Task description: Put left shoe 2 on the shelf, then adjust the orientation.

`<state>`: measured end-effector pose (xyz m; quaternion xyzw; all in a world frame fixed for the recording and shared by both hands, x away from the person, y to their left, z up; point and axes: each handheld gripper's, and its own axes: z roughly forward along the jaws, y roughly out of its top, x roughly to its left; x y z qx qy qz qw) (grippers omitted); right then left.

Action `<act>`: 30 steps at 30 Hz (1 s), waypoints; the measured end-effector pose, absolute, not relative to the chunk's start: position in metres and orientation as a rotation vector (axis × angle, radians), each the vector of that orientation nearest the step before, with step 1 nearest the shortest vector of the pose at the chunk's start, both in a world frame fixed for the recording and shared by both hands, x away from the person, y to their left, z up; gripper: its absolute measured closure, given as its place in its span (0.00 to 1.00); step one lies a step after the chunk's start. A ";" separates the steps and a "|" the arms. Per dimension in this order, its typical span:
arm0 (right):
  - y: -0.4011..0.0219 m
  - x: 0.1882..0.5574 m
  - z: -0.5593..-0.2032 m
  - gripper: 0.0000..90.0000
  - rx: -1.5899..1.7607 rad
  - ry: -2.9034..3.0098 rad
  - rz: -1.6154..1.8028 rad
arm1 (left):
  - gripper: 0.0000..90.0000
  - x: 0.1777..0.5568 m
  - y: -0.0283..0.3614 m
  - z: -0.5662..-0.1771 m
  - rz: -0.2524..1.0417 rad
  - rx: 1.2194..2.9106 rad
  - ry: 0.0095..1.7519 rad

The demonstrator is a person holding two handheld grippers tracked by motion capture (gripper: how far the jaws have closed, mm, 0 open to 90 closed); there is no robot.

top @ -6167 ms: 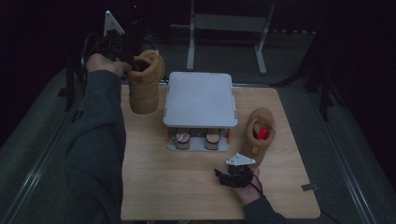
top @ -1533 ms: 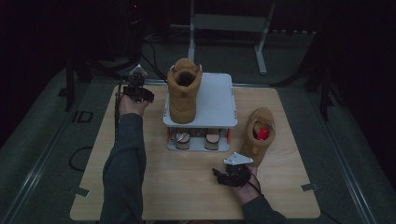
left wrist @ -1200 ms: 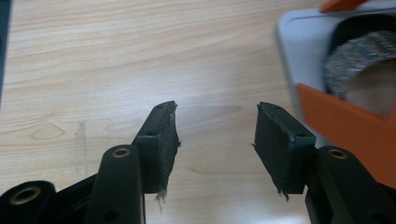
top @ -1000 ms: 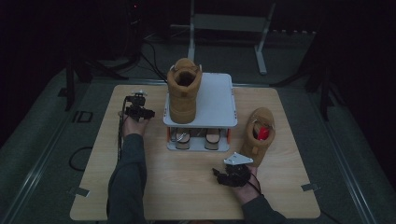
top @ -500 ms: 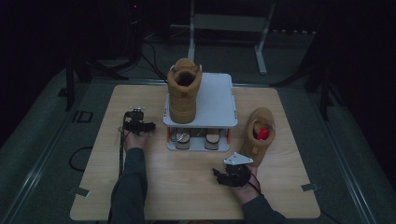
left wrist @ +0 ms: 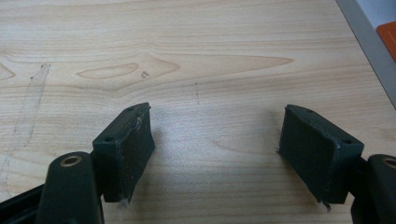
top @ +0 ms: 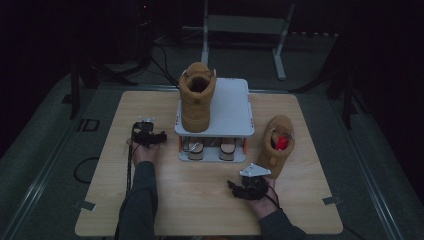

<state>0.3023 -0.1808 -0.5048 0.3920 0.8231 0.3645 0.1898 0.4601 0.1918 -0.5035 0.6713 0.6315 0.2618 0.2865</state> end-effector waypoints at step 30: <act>-0.199 0.297 -0.488 0.59 1.119 2.303 0.972 | 0.29 0.452 0.191 -0.506 0.718 1.771 1.683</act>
